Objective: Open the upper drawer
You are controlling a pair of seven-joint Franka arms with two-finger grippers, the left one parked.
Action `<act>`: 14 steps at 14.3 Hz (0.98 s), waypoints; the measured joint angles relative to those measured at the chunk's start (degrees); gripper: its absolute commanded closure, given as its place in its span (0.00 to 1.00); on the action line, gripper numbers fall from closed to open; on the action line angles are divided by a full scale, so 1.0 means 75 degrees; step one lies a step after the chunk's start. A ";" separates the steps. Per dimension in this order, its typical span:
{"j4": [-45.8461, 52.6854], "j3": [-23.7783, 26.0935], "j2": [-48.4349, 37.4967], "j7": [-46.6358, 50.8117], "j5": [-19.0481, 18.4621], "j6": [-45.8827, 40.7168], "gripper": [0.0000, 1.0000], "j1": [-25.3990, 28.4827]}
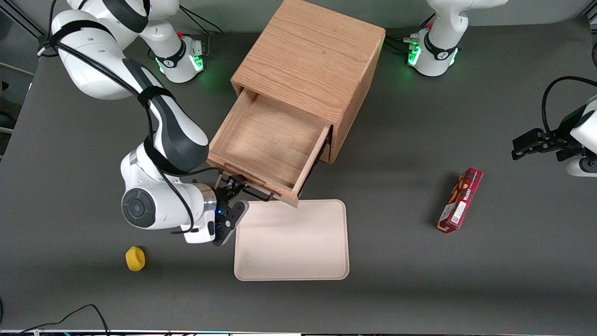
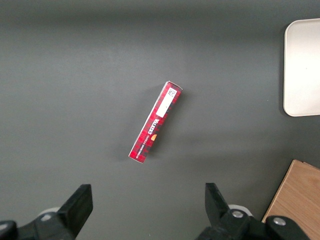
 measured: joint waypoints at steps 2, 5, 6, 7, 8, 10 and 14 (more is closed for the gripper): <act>0.0233 -0.0167 0.0065 -0.0356 -0.0010 0.0000 0.00 0.0026; 0.0491 -0.0430 0.0146 -0.0636 -0.0014 -0.0003 0.00 0.0038; 0.0528 -0.0471 0.0179 -0.0716 -0.0014 -0.0026 0.00 0.0039; 0.0558 -0.0478 0.0214 -0.0747 -0.0014 -0.0027 0.00 0.0040; 0.0605 -0.0478 0.0244 -0.0757 -0.0014 -0.0078 0.00 0.0051; 0.0745 -0.0461 0.0240 -0.0762 -0.0014 -0.0430 0.00 0.0090; 0.1121 -0.0223 -0.0189 -0.0768 -0.0013 -0.1066 0.00 0.0120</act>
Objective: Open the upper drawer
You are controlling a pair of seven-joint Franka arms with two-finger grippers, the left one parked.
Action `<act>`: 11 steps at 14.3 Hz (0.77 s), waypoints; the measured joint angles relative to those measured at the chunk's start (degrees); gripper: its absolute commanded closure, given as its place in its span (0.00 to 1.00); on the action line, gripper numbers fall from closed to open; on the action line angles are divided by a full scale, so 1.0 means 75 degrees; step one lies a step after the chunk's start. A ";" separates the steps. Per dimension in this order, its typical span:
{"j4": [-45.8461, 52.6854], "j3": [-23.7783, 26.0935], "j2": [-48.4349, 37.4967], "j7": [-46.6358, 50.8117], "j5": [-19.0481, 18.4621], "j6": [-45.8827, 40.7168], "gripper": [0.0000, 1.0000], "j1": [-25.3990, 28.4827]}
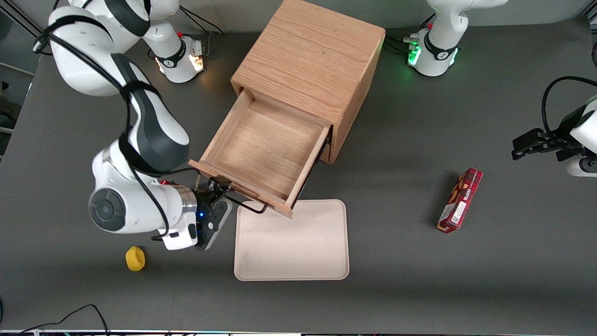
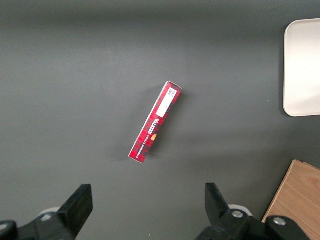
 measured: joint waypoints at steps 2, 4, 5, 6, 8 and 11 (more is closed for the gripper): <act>0.0076 0.0100 -0.0529 0.0000 0.0003 -0.0107 0.00 0.0001; 0.0136 0.0108 -0.1248 0.0082 0.0010 -0.0358 0.00 -0.0012; 0.0154 0.0095 -0.1649 0.0319 0.0010 -0.0588 0.00 -0.0027; 0.0156 0.0085 -0.2009 0.0720 0.0011 -0.0892 0.00 -0.0051; 0.0149 0.0055 -0.2627 0.1848 0.0006 -0.1585 0.00 -0.0091; 0.0090 -0.0199 -0.3435 0.3156 -0.0008 -0.2533 0.00 -0.0185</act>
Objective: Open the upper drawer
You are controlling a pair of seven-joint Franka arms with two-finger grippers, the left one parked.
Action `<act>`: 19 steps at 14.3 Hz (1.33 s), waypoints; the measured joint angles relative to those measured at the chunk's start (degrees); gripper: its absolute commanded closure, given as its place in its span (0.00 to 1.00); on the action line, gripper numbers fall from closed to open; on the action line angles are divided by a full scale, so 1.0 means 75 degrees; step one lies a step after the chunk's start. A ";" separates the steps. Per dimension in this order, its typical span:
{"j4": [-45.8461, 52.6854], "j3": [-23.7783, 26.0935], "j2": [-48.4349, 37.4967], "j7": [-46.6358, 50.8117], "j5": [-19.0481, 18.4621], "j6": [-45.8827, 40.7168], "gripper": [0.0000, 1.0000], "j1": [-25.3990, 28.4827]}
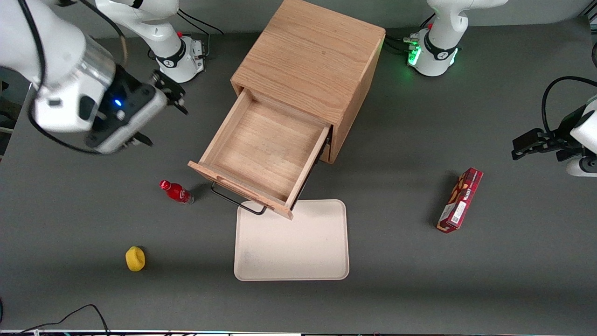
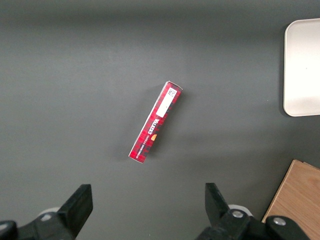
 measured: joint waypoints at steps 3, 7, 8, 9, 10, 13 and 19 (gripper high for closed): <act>-0.0060 -0.1055 -0.0720 0.0021 -0.0008 -0.1620 0.00 -0.0097; -0.1801 -0.2497 -0.1940 -0.0044 0.0027 -0.1401 0.00 -0.0208; -0.2737 -0.2654 -0.2391 -0.0042 0.0028 -0.0720 0.00 -0.0209; -0.3711 -0.2731 -0.2873 -0.0030 0.0028 0.0068 0.00 -0.0206; -0.4668 -0.2781 -0.3363 -0.0022 0.0028 0.0799 0.00 -0.0203; -0.6957 -0.3020 -0.4557 0.0019 0.0031 0.2025 0.00 -0.0199; -0.7516 -0.3349 -0.4737 0.1438 0.0280 0.2401 0.00 -0.0133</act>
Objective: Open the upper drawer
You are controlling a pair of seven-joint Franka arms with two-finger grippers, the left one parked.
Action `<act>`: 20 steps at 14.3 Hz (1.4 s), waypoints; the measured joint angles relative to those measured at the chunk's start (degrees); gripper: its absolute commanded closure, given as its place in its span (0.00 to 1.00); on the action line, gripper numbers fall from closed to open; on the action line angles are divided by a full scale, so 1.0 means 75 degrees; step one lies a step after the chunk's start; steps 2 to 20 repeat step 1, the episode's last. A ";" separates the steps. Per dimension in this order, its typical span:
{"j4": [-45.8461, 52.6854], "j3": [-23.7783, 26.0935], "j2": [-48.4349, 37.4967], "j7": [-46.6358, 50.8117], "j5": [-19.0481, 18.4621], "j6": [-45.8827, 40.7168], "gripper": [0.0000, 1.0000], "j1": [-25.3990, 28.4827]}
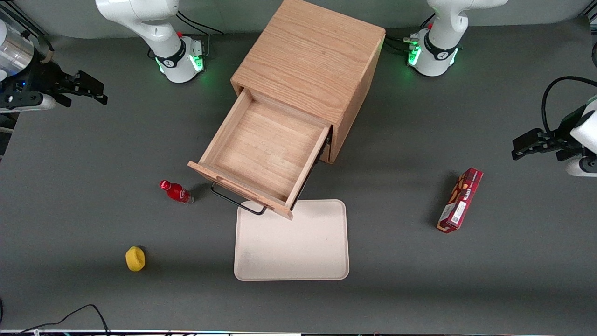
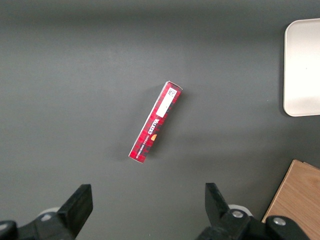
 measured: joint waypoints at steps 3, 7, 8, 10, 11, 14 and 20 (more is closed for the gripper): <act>0.0031 0.0050 0.0003 0.0127 -0.0030 0.0004 0.00 0.0005; 0.0031 0.0050 0.0003 0.0127 -0.0030 0.0004 0.00 0.0005; 0.0031 0.0050 0.0003 0.0127 -0.0030 0.0004 0.00 0.0005; 0.0031 0.0050 0.0003 0.0127 -0.0030 0.0004 0.00 0.0005; 0.0031 0.0050 0.0003 0.0127 -0.0030 0.0004 0.00 0.0005; 0.0031 0.0050 0.0003 0.0127 -0.0030 0.0004 0.00 0.0005; 0.0031 0.0050 0.0003 0.0127 -0.0030 0.0004 0.00 0.0005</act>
